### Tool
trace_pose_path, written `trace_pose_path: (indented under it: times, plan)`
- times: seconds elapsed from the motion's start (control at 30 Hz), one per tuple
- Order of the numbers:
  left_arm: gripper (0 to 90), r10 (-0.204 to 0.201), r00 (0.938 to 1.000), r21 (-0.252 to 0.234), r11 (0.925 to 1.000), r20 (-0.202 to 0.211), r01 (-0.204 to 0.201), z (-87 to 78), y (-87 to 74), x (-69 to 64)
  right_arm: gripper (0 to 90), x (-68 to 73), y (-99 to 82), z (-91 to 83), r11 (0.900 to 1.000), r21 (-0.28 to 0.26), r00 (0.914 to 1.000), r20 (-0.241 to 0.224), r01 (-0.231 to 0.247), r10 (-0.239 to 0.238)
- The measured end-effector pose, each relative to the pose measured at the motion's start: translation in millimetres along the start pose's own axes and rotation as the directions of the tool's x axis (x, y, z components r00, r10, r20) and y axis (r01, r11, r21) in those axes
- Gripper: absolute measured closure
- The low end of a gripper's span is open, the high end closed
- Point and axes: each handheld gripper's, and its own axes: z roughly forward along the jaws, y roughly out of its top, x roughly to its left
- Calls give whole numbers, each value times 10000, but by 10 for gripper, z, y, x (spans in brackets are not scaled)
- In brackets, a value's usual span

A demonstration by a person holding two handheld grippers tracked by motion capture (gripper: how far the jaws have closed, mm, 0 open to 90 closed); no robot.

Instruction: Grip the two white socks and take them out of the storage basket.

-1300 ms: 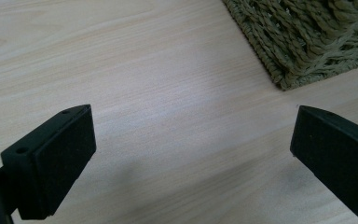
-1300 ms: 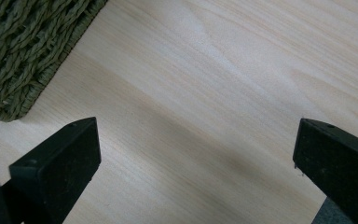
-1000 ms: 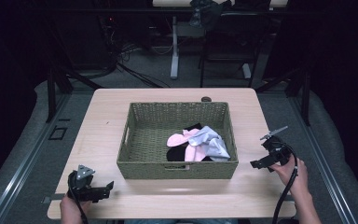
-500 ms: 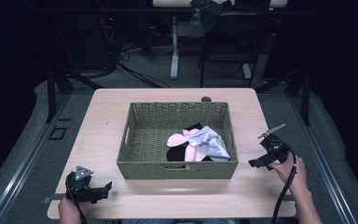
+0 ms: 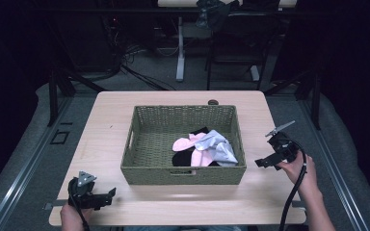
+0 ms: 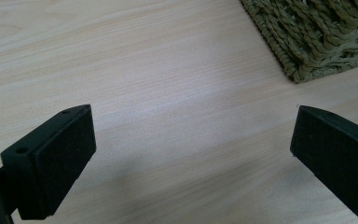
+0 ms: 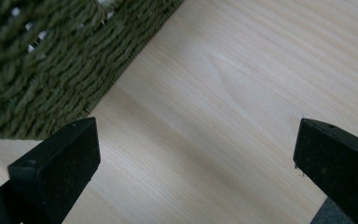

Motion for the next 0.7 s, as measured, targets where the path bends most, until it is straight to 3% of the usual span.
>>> trace_pose_path:
  times: [0.27, 0.5, 0.7]
  plan:
    - [1, -1, 10000, 10, 10000, -43, 1, 9, 8, -6, 0, -21, 117, -48, 9999, -123, 9997, -244, 38, -41]
    - [1, -109, 9999, -10, 9999, -46, 109, 1, -5, 7, 0, -50, 225, -96, 9995, -5, 9994, -149, 301, -301]
    - [1, -85, 10000, -15, 10000, 5, 85, 9, 0, 8, 0, -74, 333, -181, 9992, -288, 9990, -334, 283, -293]
